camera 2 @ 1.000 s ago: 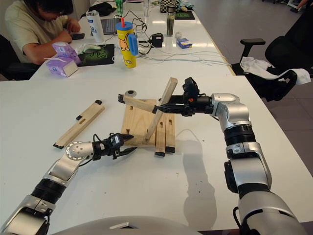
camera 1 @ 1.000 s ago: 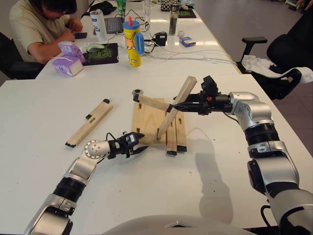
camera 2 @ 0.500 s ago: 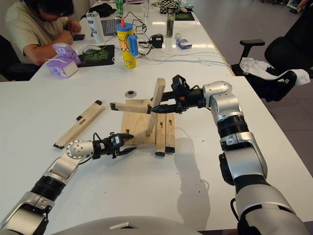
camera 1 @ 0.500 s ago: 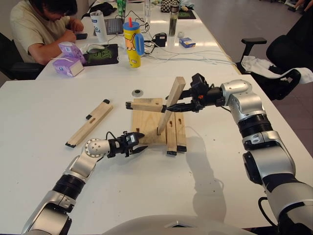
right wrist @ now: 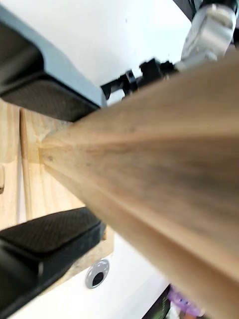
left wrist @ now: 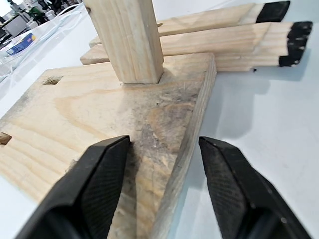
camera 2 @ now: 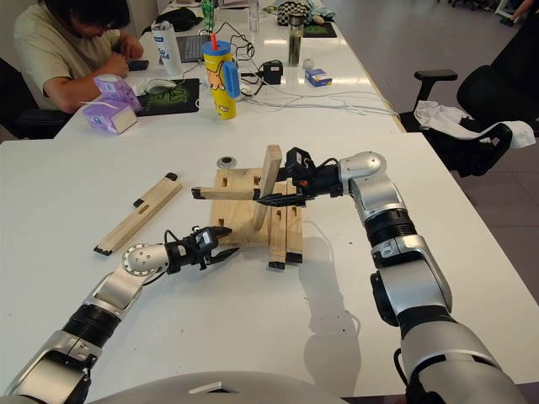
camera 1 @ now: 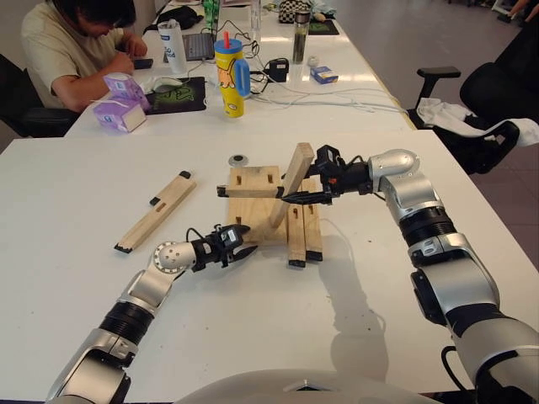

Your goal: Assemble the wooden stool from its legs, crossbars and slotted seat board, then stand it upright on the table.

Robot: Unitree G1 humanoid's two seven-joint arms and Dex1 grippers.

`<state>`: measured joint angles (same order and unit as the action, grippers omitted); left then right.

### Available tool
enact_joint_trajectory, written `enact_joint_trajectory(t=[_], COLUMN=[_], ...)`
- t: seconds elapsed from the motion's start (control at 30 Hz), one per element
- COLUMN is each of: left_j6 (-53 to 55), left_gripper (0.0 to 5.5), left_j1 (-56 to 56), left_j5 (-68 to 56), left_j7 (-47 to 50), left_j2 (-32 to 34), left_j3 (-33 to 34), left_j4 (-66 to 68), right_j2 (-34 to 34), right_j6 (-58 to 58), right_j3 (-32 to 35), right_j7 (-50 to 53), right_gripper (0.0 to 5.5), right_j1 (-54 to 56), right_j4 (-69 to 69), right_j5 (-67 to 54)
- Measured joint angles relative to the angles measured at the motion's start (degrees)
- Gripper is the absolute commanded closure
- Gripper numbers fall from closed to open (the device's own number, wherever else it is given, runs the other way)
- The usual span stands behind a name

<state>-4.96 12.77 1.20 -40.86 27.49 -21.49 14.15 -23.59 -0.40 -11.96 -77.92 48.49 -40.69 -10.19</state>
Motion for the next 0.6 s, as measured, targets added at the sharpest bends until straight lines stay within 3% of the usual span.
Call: enact_joint_trajectory(t=[0.2, 0.37, 0.47, 0.6], left_j6=[1.83, 2.18, 2.18, 2.16], left_gripper=[2.95, 2.95, 2.95, 2.95], left_j1=[-0.07, -1.69, -1.85, -1.95], left_j5=[0.17, 0.67, 0.70, 0.84], left_j7=[4.27, 6.99, 7.05, 7.00], left_j2=[-2.05, -2.30, -2.15, -1.61], left_j3=[-0.05, 0.07, 0.14, 0.10], left_j4=[-0.12, -1.36, -1.54, -1.79], right_j2=[-2.16, -9.12, -11.50, -8.90], right_j6=[1.09, 2.36, 5.67, 17.86], right_j3=[0.06, 0.45, 3.44, 10.42], right_j7=[2.27, 4.50, 7.47, 16.16], right_gripper=[2.65, 2.65, 2.65, 2.65], right_j1=[-0.21, -3.26, -8.76, -21.09], right_j4=[1.97, 3.14, 7.82, 22.66], right_j5=[3.01, 6.53, 5.75, -1.68])
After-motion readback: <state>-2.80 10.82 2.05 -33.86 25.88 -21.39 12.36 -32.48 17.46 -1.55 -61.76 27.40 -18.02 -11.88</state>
